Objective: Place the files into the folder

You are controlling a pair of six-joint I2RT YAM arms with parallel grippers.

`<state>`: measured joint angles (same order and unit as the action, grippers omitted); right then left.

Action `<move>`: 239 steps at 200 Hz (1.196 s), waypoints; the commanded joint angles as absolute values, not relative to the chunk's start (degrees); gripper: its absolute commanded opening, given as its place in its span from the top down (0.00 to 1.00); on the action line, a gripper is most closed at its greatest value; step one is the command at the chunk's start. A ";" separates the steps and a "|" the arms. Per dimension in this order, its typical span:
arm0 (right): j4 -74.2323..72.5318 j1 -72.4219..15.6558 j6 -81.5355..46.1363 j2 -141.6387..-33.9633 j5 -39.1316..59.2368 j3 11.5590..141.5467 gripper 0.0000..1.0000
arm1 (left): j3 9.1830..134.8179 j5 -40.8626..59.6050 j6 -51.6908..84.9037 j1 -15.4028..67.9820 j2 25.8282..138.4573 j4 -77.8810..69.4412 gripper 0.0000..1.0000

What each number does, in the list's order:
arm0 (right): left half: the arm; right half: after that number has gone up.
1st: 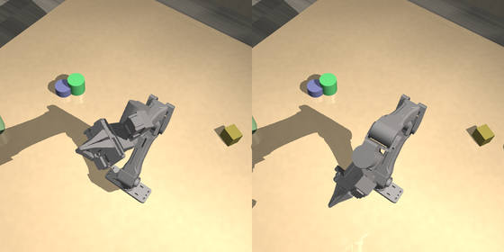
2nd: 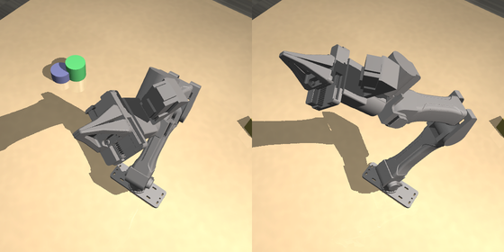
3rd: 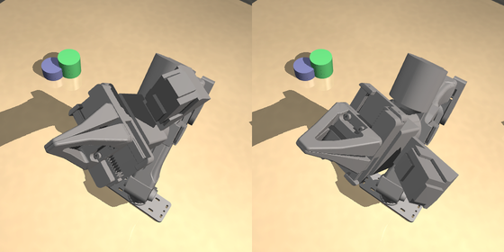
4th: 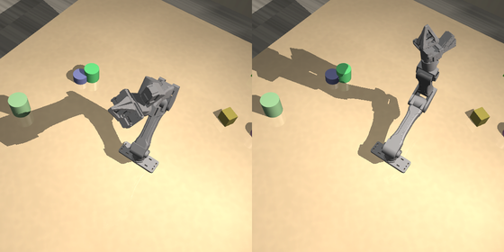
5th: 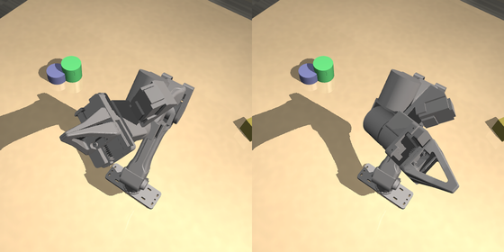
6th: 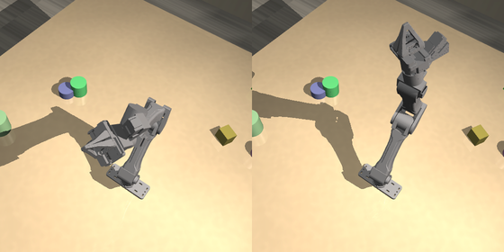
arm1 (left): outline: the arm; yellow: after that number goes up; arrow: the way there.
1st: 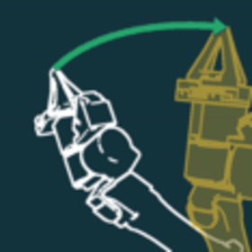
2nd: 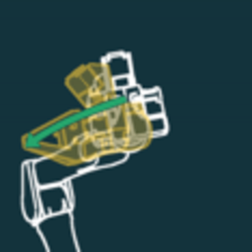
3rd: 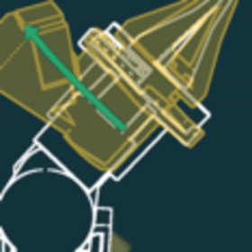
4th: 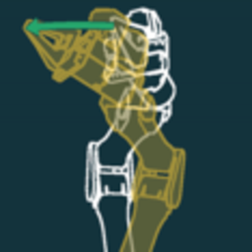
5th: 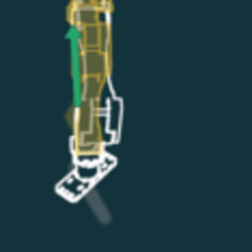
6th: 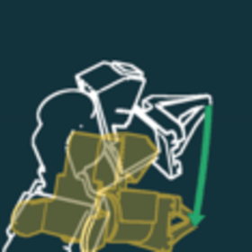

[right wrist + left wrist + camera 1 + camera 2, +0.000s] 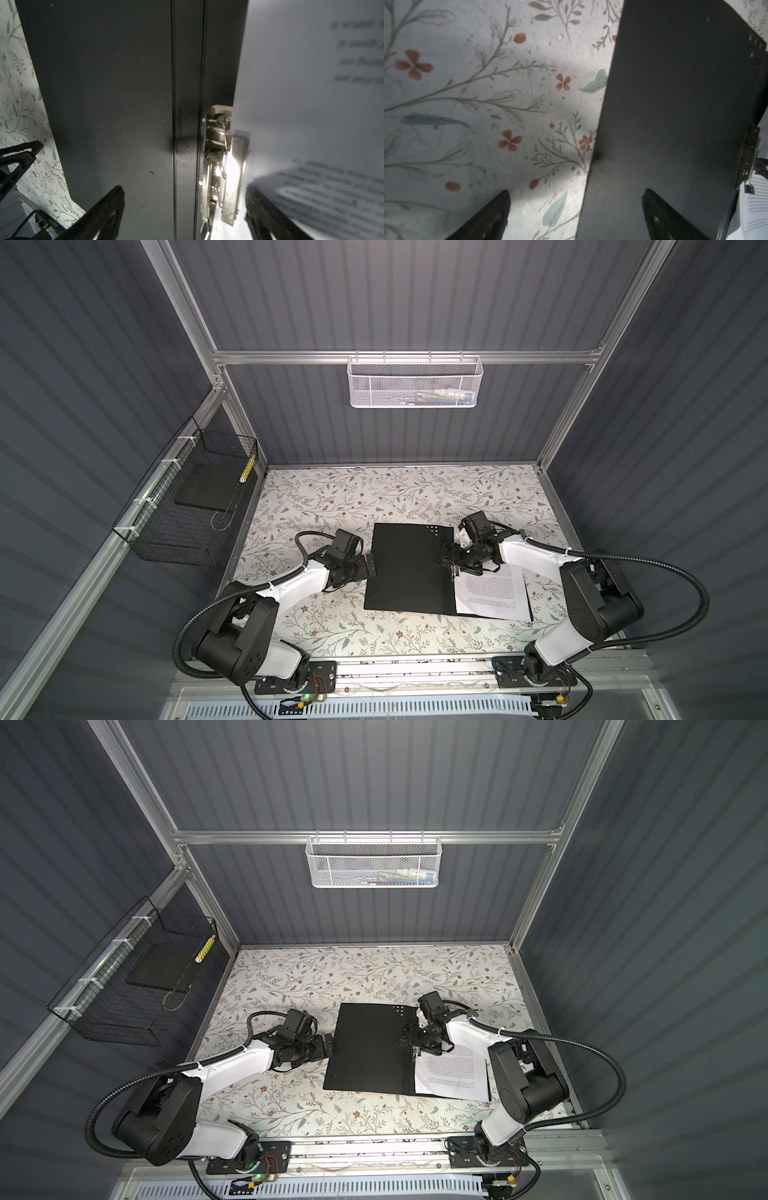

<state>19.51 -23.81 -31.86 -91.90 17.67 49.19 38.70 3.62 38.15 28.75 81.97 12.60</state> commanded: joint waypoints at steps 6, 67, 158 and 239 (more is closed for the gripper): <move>17.60 -23.80 -31.46 -93.59 19.74 47.78 0.09 | 36.46 7.84 38.74 28.98 86.06 9.27 0.00; 12.15 -24.19 -33.66 -96.58 25.37 45.63 0.08 | 34.10 13.92 39.73 30.85 88.96 -0.06 0.00; 10.48 -24.37 -33.89 -96.93 26.53 45.00 0.08 | 39.53 13.24 37.90 31.10 89.74 5.62 0.00; 8.58 -24.72 -34.70 -97.44 27.69 43.82 0.09 | 39.37 20.45 40.42 31.76 92.02 -5.90 0.02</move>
